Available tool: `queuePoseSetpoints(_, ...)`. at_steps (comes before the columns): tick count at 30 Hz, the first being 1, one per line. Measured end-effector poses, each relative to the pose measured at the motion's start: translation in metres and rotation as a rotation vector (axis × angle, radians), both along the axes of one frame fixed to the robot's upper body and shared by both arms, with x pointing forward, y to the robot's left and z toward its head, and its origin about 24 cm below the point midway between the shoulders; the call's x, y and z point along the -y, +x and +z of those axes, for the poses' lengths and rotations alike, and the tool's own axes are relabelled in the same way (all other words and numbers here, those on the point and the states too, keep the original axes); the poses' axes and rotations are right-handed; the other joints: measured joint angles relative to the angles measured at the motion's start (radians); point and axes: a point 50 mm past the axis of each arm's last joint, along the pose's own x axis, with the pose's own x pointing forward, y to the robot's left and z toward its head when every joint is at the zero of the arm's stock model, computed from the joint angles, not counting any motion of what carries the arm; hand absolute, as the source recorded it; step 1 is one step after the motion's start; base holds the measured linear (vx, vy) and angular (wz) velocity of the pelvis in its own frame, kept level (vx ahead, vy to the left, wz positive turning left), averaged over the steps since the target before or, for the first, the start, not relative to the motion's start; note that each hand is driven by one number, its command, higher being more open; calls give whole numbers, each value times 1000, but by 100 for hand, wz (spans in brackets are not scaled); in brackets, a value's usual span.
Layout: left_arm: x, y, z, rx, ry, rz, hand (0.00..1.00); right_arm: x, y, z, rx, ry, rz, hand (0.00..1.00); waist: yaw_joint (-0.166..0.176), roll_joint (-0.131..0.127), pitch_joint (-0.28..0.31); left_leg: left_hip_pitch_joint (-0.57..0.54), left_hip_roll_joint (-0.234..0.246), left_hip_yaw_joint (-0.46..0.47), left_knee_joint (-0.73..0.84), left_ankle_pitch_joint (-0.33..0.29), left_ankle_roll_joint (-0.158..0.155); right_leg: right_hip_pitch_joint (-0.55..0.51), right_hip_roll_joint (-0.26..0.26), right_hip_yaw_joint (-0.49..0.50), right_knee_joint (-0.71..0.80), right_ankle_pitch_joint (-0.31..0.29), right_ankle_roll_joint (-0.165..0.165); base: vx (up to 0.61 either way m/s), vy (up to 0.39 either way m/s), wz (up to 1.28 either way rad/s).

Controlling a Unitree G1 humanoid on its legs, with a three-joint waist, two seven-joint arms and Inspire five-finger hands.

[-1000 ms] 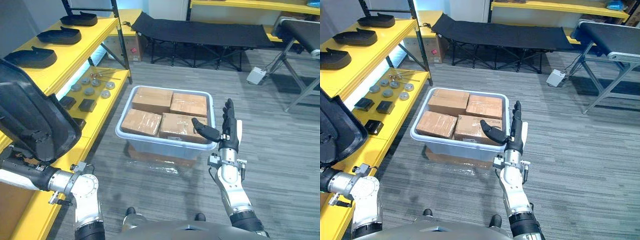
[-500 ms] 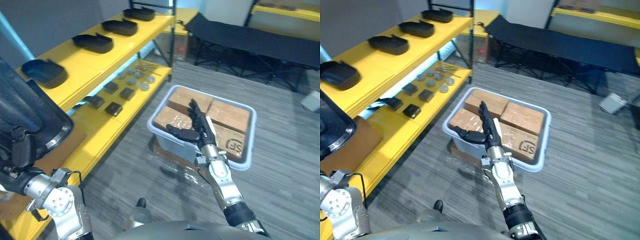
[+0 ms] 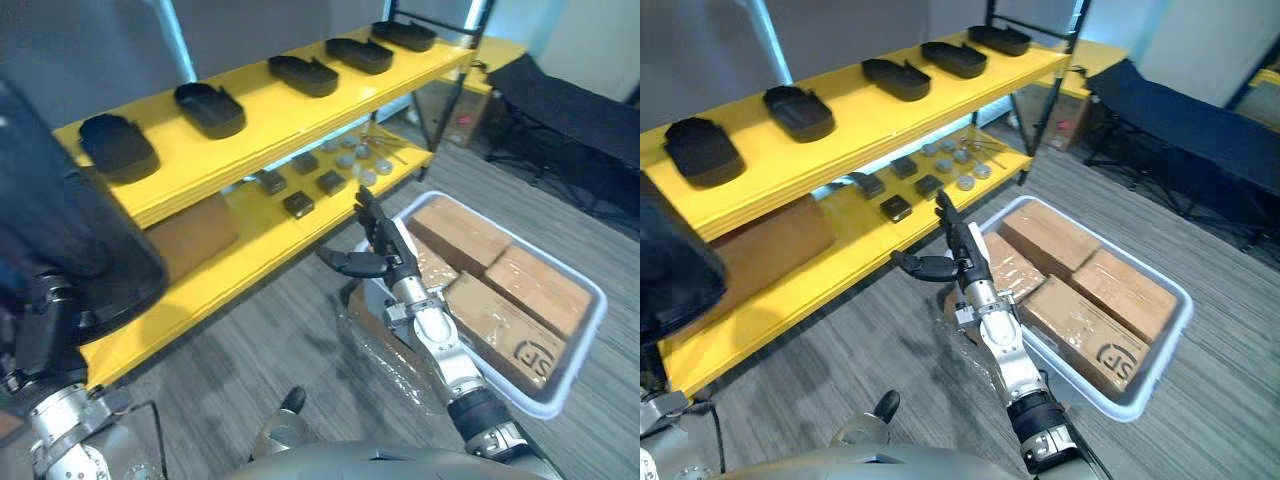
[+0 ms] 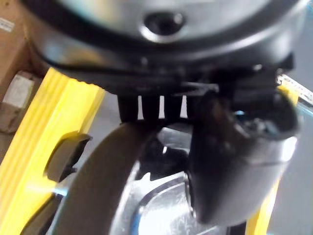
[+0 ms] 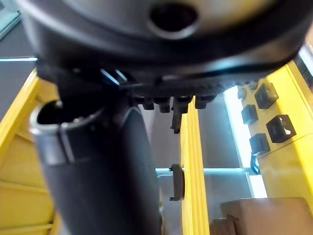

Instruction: Walk over and take three plastic housings, then place them on the shelf

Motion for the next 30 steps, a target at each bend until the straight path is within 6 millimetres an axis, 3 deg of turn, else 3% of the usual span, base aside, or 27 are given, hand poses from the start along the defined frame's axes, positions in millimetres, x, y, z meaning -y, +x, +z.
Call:
queuePoseSetpoints(3,7,4,3,29,8,-65,0,1,-2,-2,-1,-23,-13,100,3,3,3,5,-21,-25,-4,8,5,-11,-48,5,108,-46,10,19,16,46)
queuePoseSetpoints(5,19,15,4,49,18,-185,0,7,-13,-8,-22,-11,-46,100,-34,10,12,22,-65,-63,-4,13,34,-10,-123,88,280,-100,-9,17,39,99)
queuePoseSetpoints(7,26,21,5,55,35,-258,0,9,-16,-10,-29,-7,-62,100,-71,17,25,22,-70,-31,5,26,55,-12,-146,159,374,-112,-26,-1,19,100)
queuePoseSetpoints(9,28,26,8,56,56,-305,0,6,-16,-8,-24,1,-57,100,-85,17,42,17,-64,28,3,41,68,-25,-152,207,408,-138,-27,-9,-18,44)
queuePoseSetpoints(11,26,24,6,44,46,-285,0,-7,-10,-1,5,2,7,100,-63,3,56,10,-56,78,-1,52,58,-38,-147,237,358,-187,0,-5,-112,-47)
queuePoseSetpoints(14,27,24,4,33,34,-281,0,-13,-5,8,38,-5,76,100,-74,29,76,-12,-35,91,4,65,40,-42,-115,251,300,-226,43,-36,-123,-27)
queuePoseSetpoints(15,27,24,4,29,38,-285,0,-11,-6,8,37,-17,94,100,-80,45,85,-15,-20,95,7,68,41,-42,-97,252,292,-228,42,-73,-113,-8)
queuePoseSetpoints(17,27,24,4,31,42,-289,0,-7,-6,6,34,-46,113,100,-90,50,90,-28,-6,116,26,67,42,-43,-87,245,289,-232,36,-80,-52,3)
queuePoseSetpoints(19,27,25,5,32,43,-286,0,-6,-6,9,45,-48,111,100,-88,40,96,-62,-8,124,77,45,35,-44,-90,234,275,-235,30,-47,24,6)
queuePoseSetpoints(22,24,33,9,55,58,-289,0,-6,-4,20,96,-29,99,100,-65,18,133,-158,-62,127,281,-53,40,-35,-127,221,288,-228,40,21,105,16)
queuePoseSetpoints(23,24,35,9,62,59,-291,0,-7,-3,23,107,-25,90,100,-63,13,143,-185,-94,126,362,-98,52,-15,-153,208,314,-213,50,87,182,41)
queuePoseSetpoints(25,25,39,7,63,59,-310,0,-7,-2,23,108,-14,61,100,-60,30,156,-192,-134,111,454,-151,81,-25,-206,221,448,-164,-9,67,210,47)
queuePoseSetpoints(26,24,39,8,61,70,-318,0,-7,-3,24,115,-14,42,100,-59,34,155,-189,-155,105,479,-180,104,-56,-239,255,547,-110,-87,30,196,41)
queuePoseSetpoints(27,24,39,8,61,79,-324,0,-6,-3,24,126,-16,33,100,-59,35,154,-184,-162,102,480,-189,107,-71,-249,275,581,-67,-114,78,287,48)
queuePoseSetpoints(29,18,37,12,52,117,-320,0,-6,-4,28,163,19,19,100,-60,37,152,-148,-163,104,438,-187,134,-108,-255,334,625,147,-183,144,215,43)
queuePoseSetpoints(30,15,36,12,51,124,-310,0,-7,-4,30,176,29,18,100,-60,37,152,-138,-164,103,424,-181,146,-121,-255,352,641,191,-196,169,199,30)
